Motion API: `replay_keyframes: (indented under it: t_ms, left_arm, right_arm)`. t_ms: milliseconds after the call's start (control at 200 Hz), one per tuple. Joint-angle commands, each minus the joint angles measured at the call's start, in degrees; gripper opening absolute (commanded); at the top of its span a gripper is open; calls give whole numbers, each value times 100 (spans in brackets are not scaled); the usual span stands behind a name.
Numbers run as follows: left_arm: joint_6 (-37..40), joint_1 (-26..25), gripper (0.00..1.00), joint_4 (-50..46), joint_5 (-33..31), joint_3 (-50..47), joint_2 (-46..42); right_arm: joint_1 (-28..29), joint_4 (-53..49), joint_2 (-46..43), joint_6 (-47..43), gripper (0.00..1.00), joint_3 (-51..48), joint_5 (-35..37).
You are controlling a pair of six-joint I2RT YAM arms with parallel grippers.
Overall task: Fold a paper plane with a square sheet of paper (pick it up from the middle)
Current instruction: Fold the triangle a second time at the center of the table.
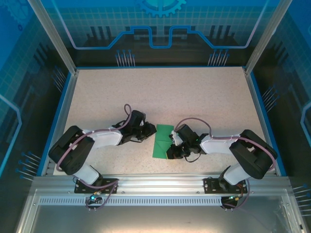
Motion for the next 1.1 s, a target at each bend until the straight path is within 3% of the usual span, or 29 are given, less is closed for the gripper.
replay_keyframes:
  t_ms: [0, 175, 345, 600, 920, 1095]
  left_arm:
    - [-6, -108, 22, -203, 200, -127, -308]
    - [-202, -601, 20, -13, 359, -138, -13]
    - [-399, -698, 20, 409, 490, -125, 573]
    - [-330, -716, 18, 268, 340, -71, 1100]
    - [-258, -720, 18, 161, 258, -53, 1122]
    - [-250, -716, 19, 100, 229, -35, 1105]
  right_arm:
    - [-69, -449, 143, -83, 10, 124, 330]
    - [-88, -463, 80, -92, 10, 208, 274]
    - [-96, -553, -182, -98, 11, 176, 270]
    - [-104, -674, -472, -145, 14, 354, 65]
    - [-121, -616, 384, -215, 13, 1101, 50]
    - [-116, -282, 975, -147, 13, 1023, -110]
